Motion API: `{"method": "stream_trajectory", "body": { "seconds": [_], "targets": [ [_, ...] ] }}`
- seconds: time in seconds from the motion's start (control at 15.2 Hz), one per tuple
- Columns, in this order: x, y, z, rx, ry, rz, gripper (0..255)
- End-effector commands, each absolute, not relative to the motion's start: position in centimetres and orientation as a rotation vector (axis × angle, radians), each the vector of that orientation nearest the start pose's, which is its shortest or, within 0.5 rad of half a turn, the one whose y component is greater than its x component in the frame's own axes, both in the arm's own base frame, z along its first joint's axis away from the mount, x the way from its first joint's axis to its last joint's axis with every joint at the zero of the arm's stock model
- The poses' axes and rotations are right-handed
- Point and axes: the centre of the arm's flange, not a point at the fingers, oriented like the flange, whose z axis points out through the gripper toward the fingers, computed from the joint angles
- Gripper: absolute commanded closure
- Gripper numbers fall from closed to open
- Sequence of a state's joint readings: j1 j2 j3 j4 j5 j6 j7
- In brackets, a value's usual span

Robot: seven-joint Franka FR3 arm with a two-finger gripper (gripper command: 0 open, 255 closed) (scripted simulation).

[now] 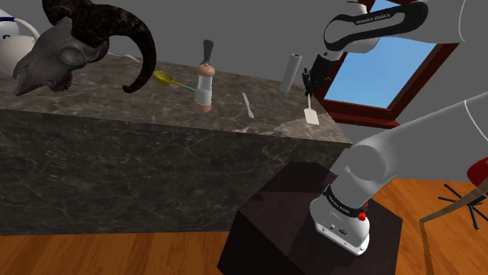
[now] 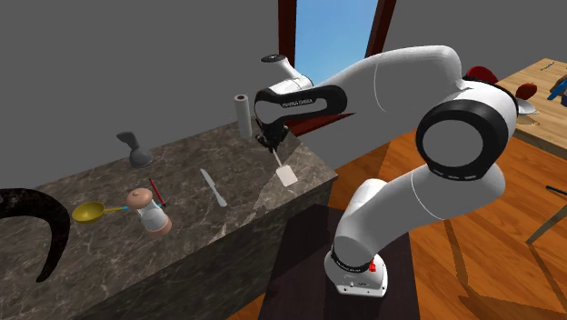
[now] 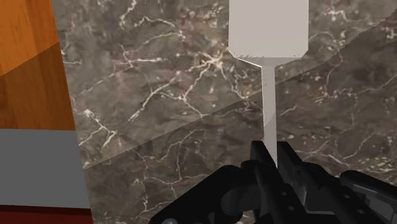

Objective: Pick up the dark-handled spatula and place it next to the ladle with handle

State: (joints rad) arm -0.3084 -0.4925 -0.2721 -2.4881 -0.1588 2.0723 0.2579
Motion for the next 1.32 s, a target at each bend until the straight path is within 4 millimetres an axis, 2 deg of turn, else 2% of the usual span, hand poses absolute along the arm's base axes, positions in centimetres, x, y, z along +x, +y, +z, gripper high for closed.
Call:
{"method": "stream_trajectory", "body": {
  "seconds": [0.0,1.25],
  "targets": [
    [34.5,-22.5,46.4,-2.95,1.143,-0.098,255],
    [55.3,-8.5,46.5,-2.95,1.143,-0.098,255]
  ]
}}
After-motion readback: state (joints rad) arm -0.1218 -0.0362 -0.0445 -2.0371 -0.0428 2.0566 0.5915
